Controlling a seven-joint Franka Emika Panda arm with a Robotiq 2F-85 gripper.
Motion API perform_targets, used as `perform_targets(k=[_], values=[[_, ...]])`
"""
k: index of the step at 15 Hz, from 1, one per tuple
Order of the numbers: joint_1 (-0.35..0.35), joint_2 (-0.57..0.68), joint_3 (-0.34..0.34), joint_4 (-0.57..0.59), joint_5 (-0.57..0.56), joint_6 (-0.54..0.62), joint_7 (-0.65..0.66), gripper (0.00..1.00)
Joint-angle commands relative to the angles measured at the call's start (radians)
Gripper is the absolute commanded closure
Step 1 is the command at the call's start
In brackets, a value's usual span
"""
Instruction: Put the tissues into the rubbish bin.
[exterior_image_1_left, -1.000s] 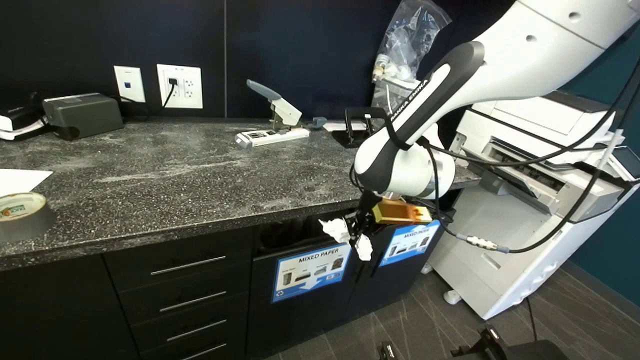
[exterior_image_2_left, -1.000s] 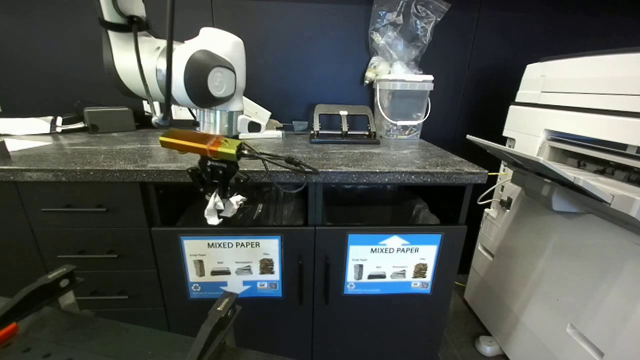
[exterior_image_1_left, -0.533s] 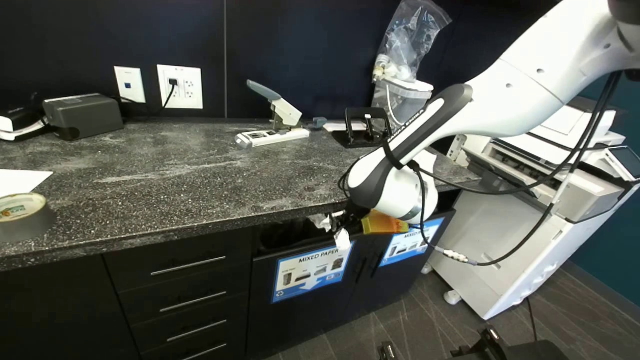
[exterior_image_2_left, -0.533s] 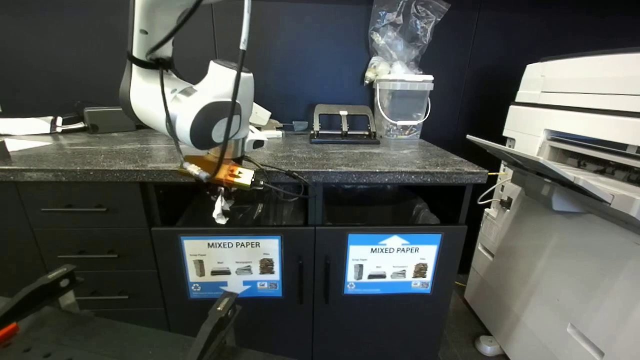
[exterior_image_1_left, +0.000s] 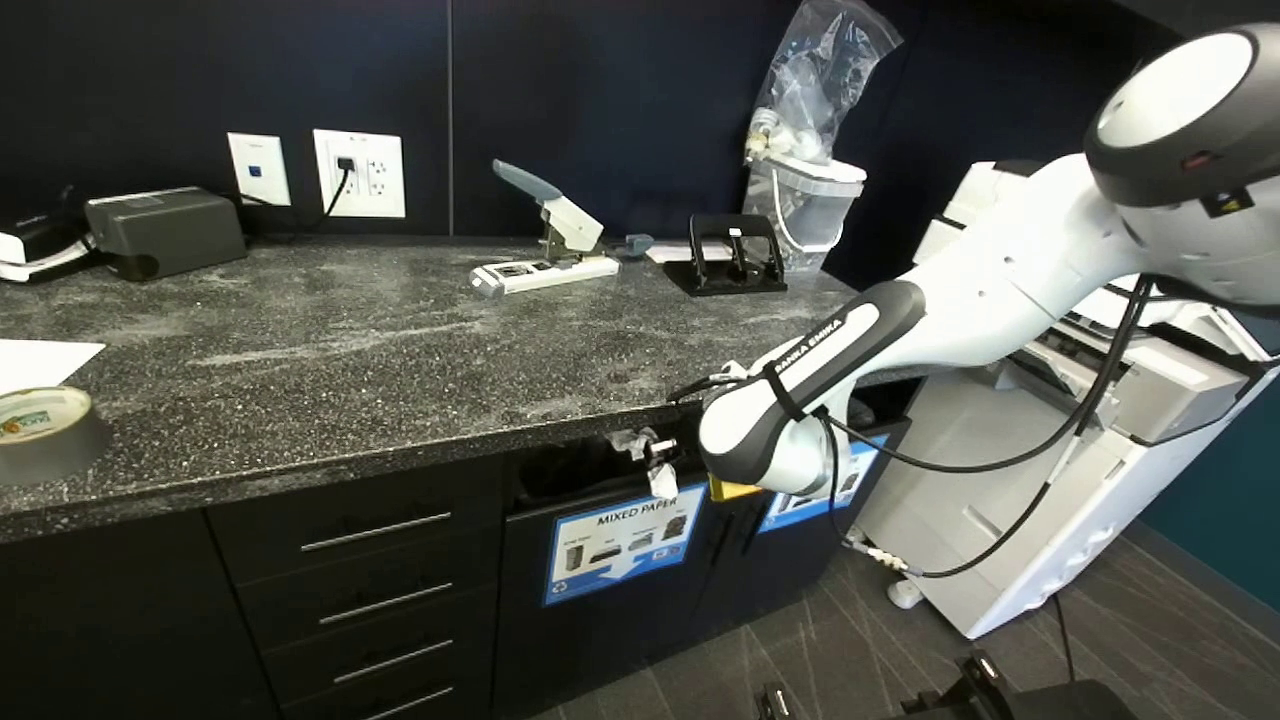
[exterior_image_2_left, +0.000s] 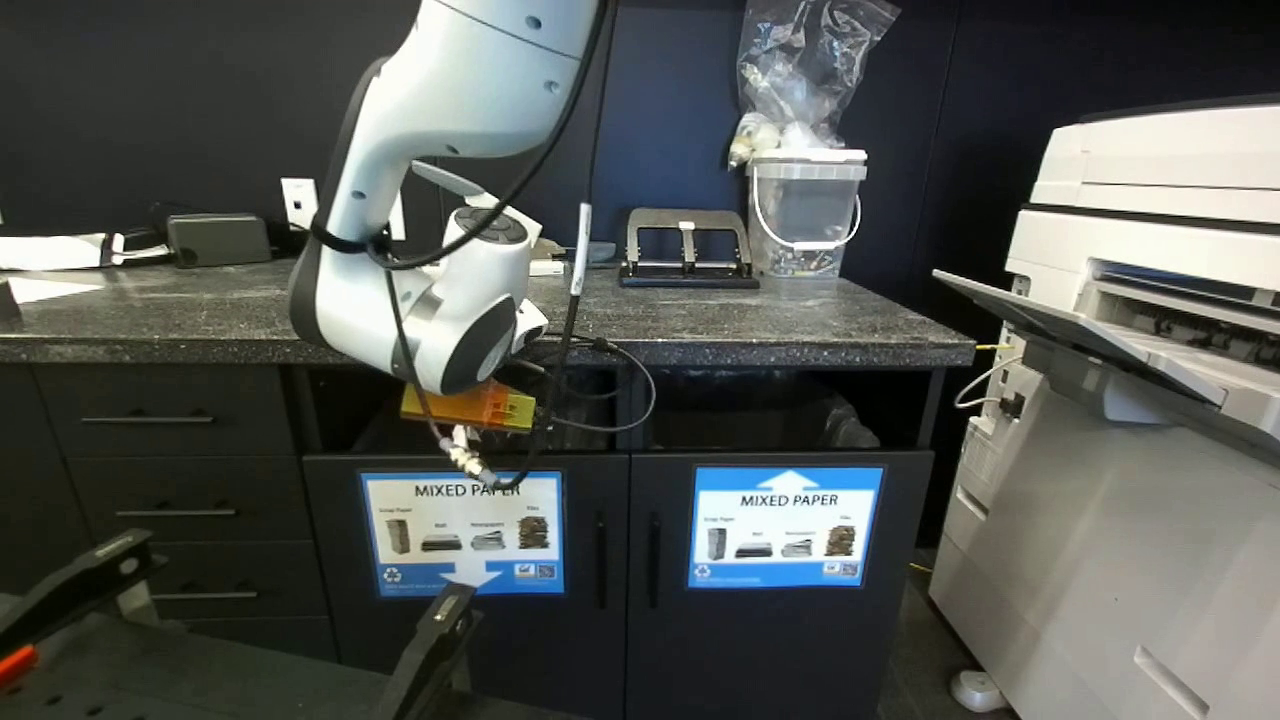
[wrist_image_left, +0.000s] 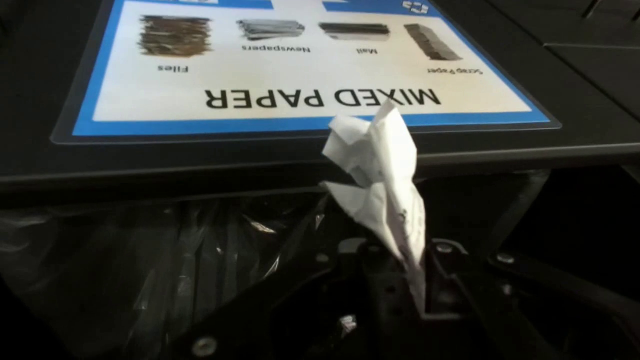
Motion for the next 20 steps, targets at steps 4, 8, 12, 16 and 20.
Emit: perform_targets(k=[4,8,12,16,20], values=[[-0.012,0.186,0.017,0.184,-0.164,0.107,0.077,0.87],[-0.020,0.251,0.031,0.250,-0.211,0.141,0.134,0.87],[0.019,0.279,0.002,0.285,-0.207,0.231,0.207,0.87],[0.080,0.295,-0.045,0.318,-0.168,0.321,0.278,0.60],[0.140,0.319,-0.091,0.367,-0.126,0.403,0.374,0.31]])
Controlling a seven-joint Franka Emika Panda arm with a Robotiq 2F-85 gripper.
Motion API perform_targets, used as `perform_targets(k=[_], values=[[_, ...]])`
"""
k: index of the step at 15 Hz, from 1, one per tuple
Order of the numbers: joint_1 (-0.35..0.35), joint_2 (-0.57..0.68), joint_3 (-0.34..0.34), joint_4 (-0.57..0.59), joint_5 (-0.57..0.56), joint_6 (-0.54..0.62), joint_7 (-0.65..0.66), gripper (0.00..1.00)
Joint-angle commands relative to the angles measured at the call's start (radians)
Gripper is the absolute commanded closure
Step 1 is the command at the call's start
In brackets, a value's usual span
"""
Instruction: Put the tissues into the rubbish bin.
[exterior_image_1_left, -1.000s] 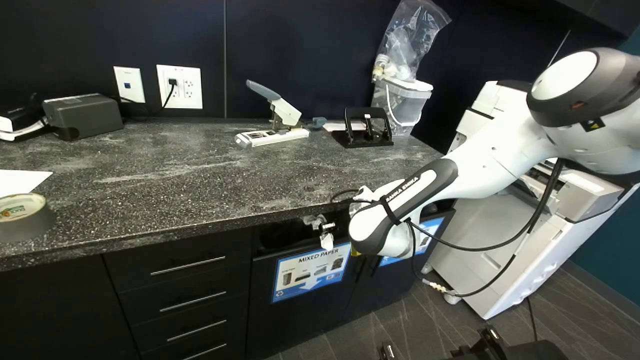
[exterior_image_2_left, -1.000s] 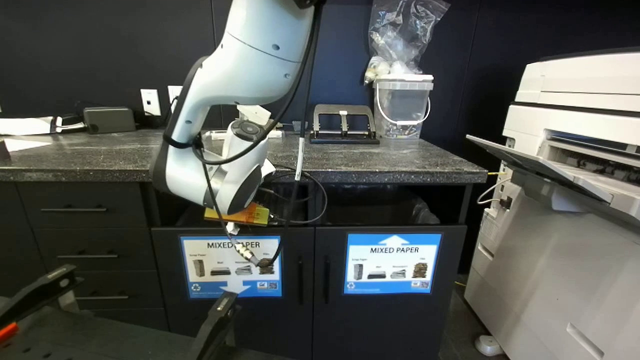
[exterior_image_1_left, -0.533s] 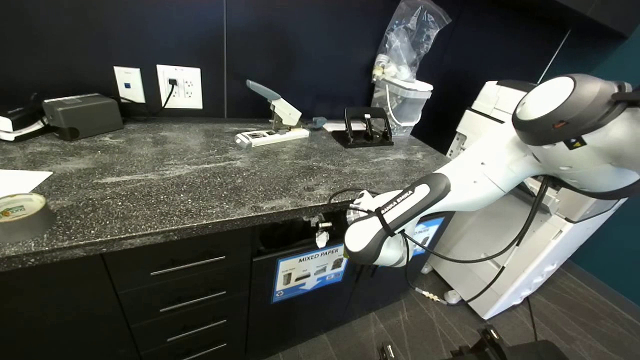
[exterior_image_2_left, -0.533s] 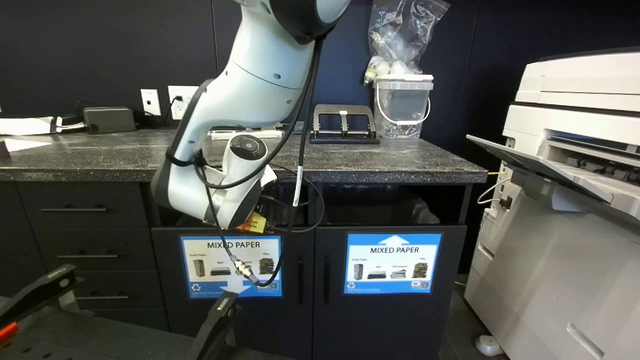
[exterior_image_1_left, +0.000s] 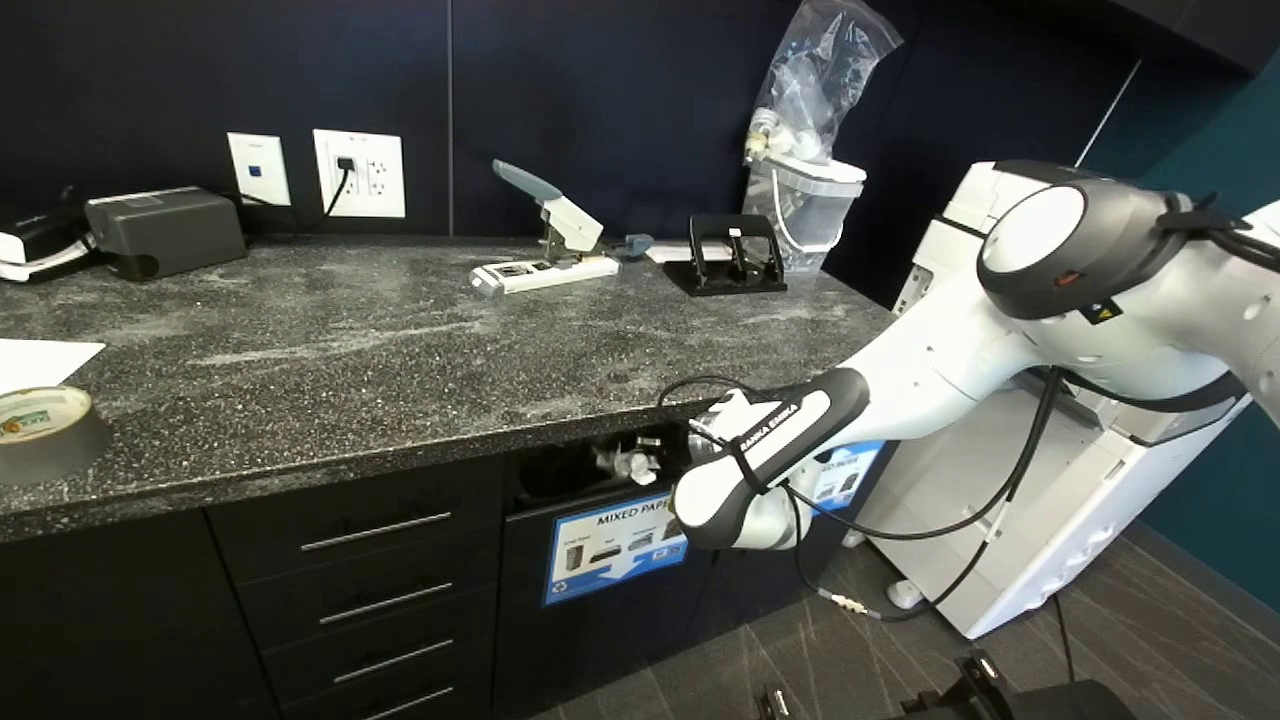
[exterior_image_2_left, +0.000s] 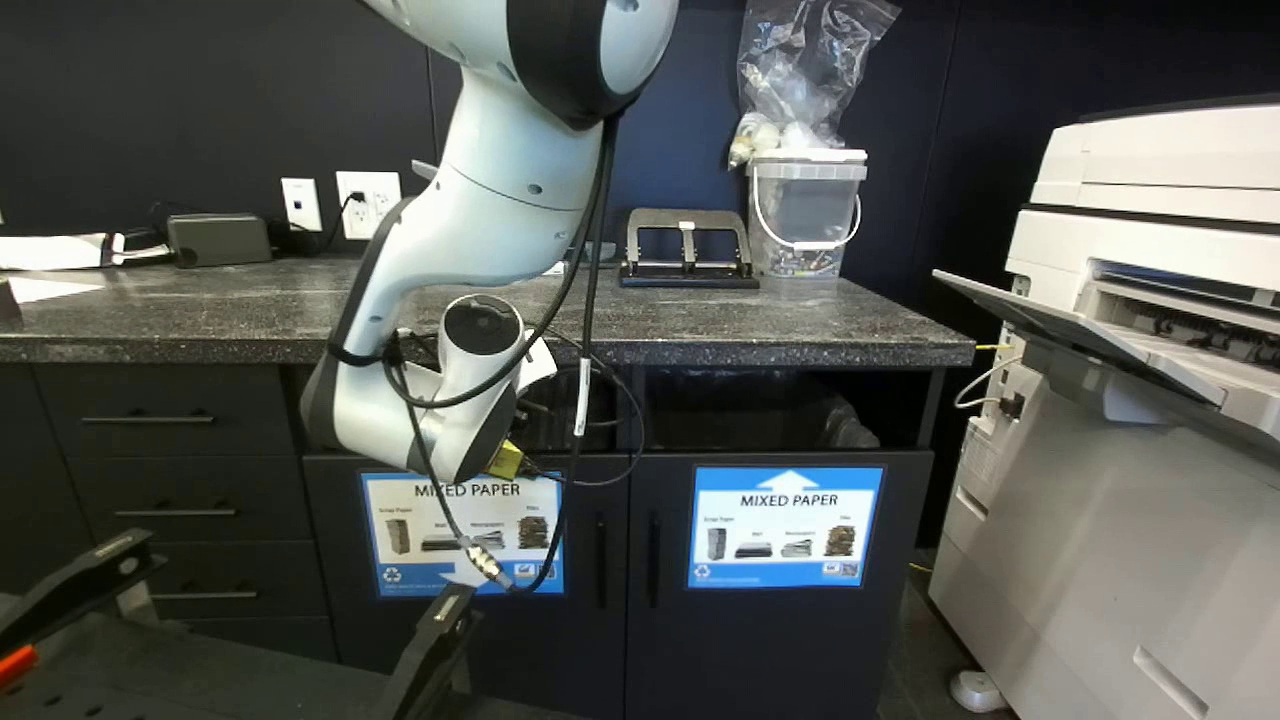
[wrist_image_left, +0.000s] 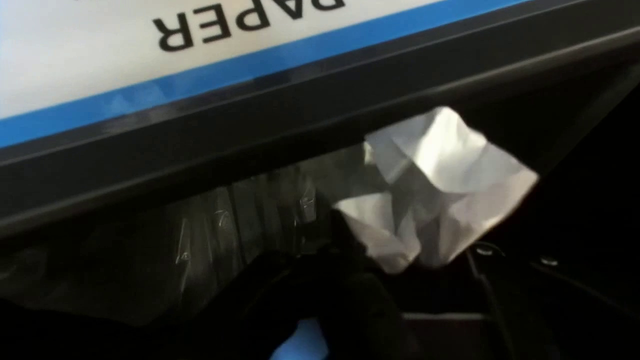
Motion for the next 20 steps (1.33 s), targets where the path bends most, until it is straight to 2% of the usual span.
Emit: perform_targets(k=[1,4,5,12,20], values=[[0.083,0.042,-0.038,0.125,0.046,0.056,0.104,0.23],[0.136,0.025,-0.083,0.136,0.091,0.064,0.139,0.01],[0.156,0.006,-0.104,0.126,0.108,0.053,0.138,0.00],[0.271,-0.183,-0.240,-0.050,0.201,0.007,0.088,0.01],[0.390,-0.508,-0.324,-0.365,0.398,-0.299,0.098,0.00]])
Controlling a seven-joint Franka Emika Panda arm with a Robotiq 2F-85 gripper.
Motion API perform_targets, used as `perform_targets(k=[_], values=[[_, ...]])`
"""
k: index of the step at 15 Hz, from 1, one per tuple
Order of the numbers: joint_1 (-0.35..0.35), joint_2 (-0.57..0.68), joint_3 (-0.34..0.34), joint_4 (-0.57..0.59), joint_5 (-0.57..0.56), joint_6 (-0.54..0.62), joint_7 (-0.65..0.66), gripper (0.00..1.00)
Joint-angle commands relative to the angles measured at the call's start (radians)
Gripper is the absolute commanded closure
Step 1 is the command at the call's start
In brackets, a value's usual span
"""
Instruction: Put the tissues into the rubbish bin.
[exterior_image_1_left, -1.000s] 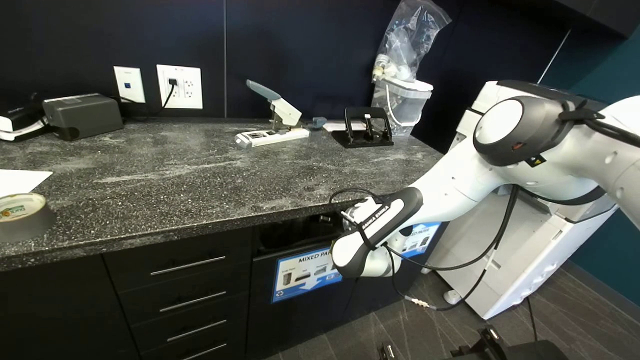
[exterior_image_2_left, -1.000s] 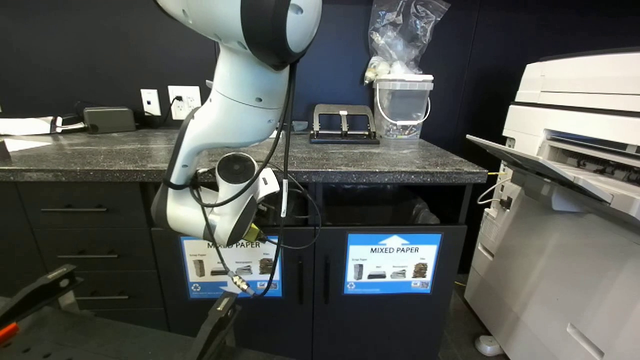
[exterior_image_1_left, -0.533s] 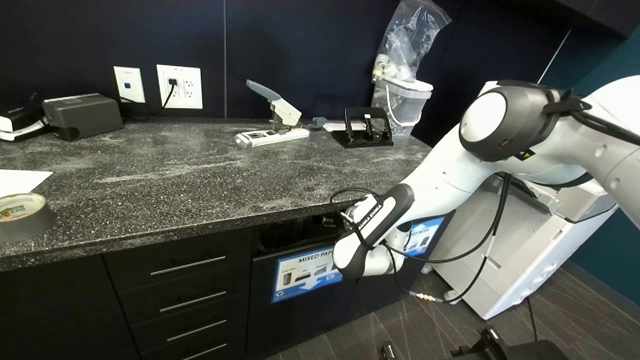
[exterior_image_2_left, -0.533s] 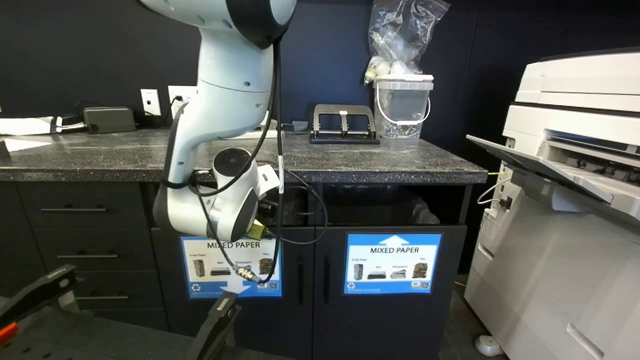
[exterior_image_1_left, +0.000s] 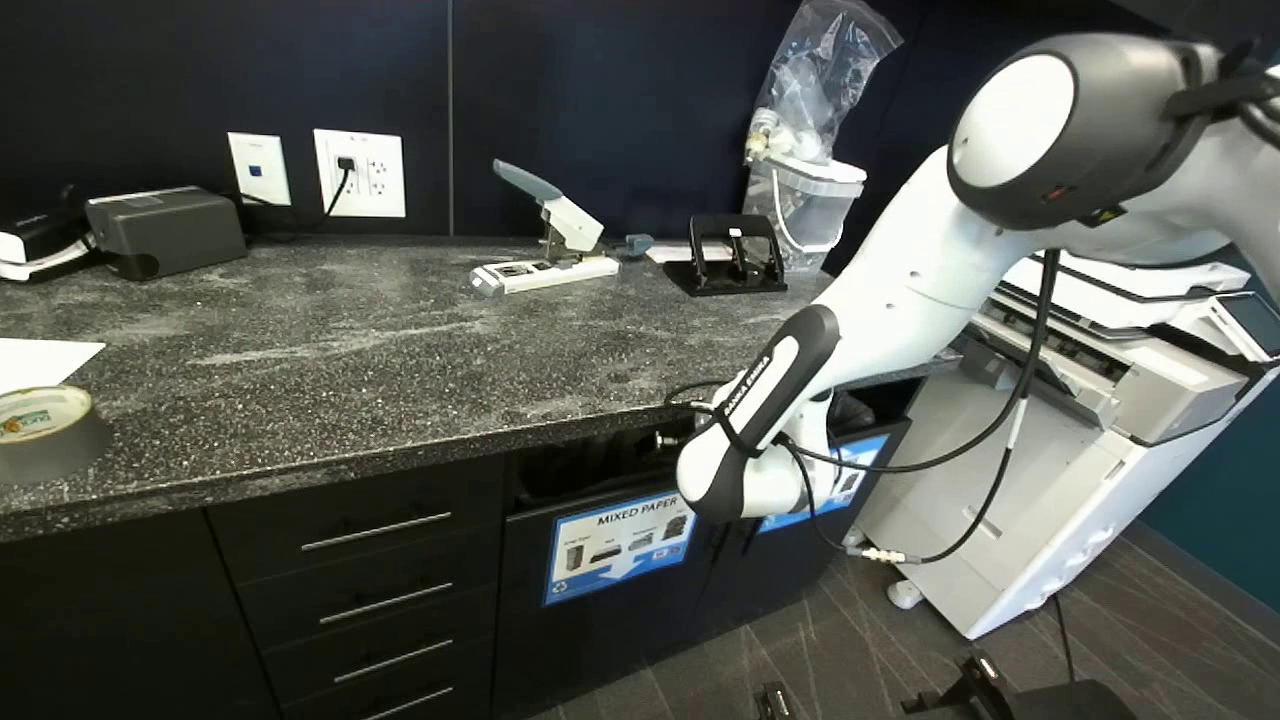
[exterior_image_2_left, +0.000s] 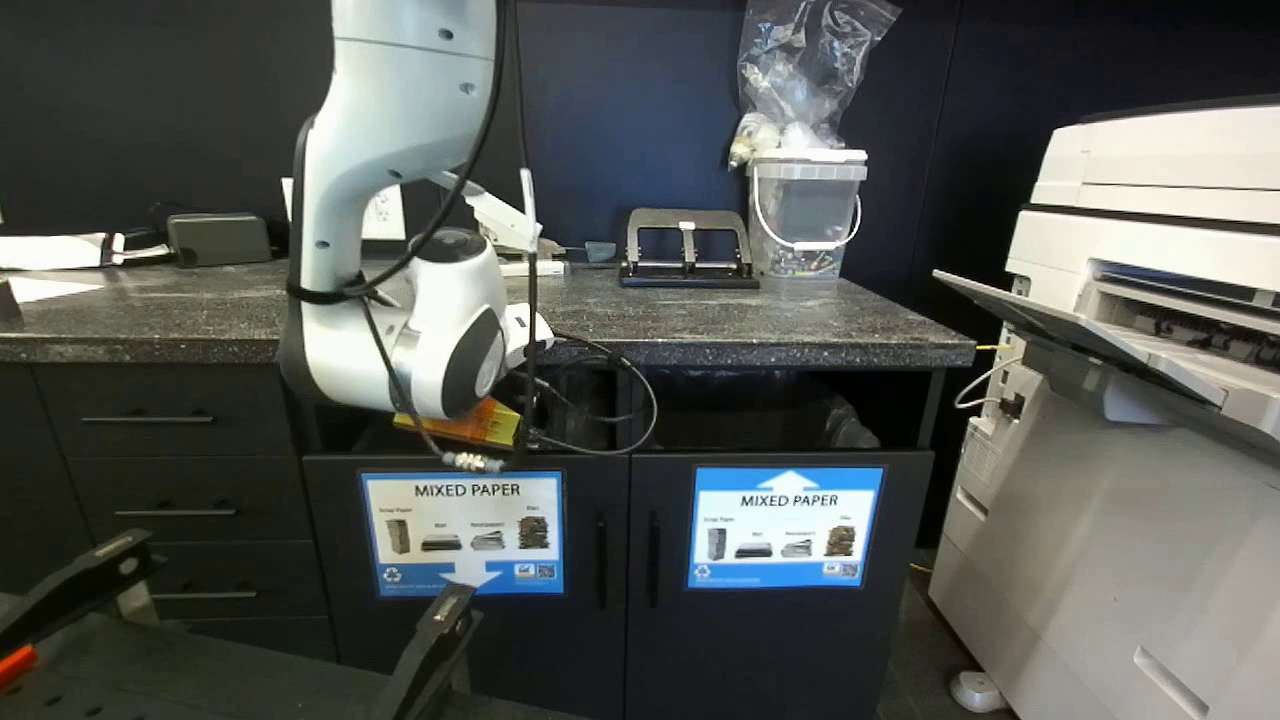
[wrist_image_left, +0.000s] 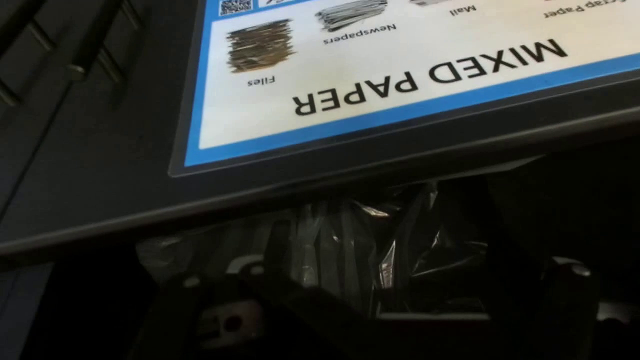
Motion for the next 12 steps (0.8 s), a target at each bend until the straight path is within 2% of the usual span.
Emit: perform_targets(k=[1,5,10,12], values=[[0.072,-0.248,-0.034,-0.193,0.089,-0.174,0.005,0.00],[0.133,-0.467,-0.054,-0.308,0.138,-0.434,0.023,0.00],[0.163,-0.748,-0.085,-0.389,0.104,-0.879,0.066,0.00],[0.158,-0.865,-0.083,-0.417,0.104,-1.014,0.117,0.00]])
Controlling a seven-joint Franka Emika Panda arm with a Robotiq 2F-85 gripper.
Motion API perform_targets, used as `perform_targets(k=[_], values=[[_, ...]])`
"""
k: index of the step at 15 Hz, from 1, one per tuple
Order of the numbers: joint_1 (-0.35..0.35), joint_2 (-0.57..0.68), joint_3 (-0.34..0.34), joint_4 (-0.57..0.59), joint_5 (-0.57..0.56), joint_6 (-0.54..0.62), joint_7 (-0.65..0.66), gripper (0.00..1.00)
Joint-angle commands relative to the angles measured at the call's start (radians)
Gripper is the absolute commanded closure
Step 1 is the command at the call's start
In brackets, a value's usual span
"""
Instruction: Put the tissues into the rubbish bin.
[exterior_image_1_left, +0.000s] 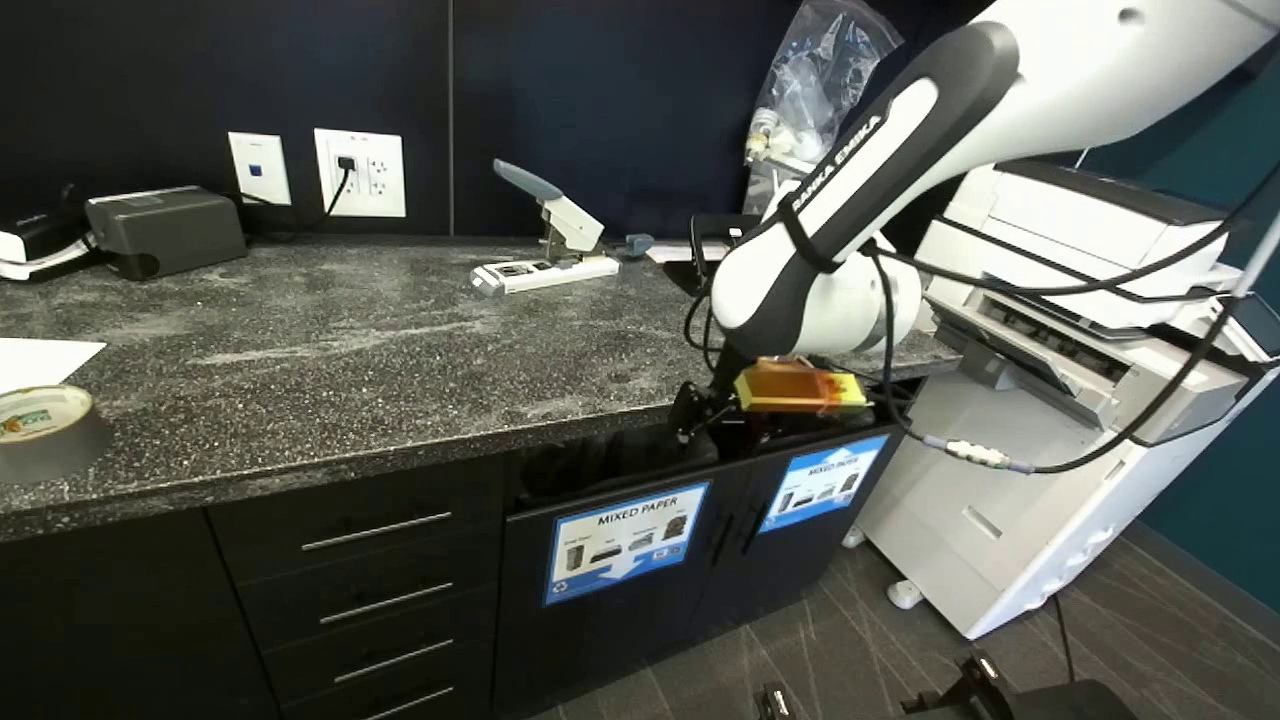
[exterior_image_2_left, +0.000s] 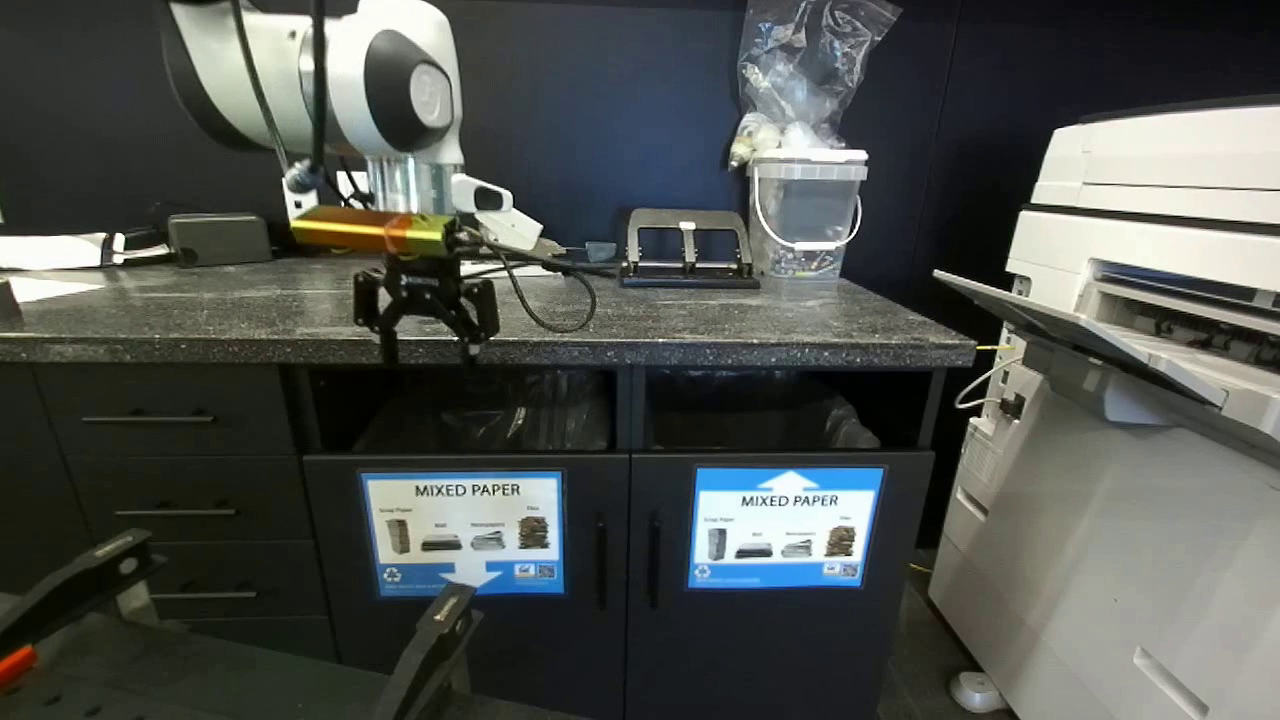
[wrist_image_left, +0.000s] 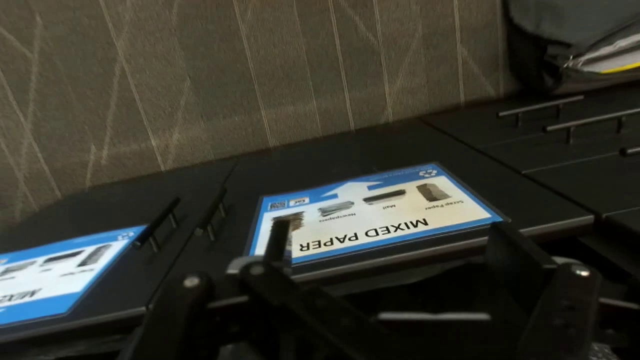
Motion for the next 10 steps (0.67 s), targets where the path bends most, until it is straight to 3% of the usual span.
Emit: perform_targets(k=[1,6,10], values=[[0.013,-0.254,-0.013,-0.096,-0.007,-0.218,0.095,0.00],[0.004,-0.544,0.034,-0.150,0.000,-0.475,0.184,0.00],[0.011,-0.776,0.077,-0.205,0.019,-0.574,0.165,0.00]])
